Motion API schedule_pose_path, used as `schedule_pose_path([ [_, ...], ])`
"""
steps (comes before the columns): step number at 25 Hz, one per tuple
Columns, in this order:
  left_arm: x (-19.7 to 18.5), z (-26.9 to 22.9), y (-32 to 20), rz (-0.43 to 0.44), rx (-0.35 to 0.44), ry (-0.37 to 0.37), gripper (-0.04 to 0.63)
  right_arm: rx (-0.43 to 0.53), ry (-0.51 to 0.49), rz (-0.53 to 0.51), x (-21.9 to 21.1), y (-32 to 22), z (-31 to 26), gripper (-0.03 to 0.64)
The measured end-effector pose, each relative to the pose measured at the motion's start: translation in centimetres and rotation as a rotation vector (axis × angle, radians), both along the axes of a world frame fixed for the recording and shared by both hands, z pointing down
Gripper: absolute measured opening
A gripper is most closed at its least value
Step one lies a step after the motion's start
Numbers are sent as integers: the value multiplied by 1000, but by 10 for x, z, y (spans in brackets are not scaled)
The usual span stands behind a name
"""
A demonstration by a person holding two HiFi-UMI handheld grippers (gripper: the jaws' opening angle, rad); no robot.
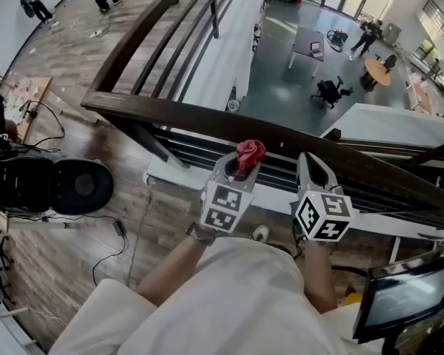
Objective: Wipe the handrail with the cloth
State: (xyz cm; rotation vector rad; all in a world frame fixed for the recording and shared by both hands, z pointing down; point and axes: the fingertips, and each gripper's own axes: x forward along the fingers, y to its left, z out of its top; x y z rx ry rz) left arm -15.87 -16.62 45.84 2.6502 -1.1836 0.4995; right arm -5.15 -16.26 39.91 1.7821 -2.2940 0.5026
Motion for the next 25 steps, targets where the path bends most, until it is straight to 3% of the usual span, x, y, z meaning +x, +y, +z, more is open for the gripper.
schedule_pose_path([
  [25,-26,-5,-11,-8,-5,-5,124,-15,-5,2,-20,-9,2,3],
])
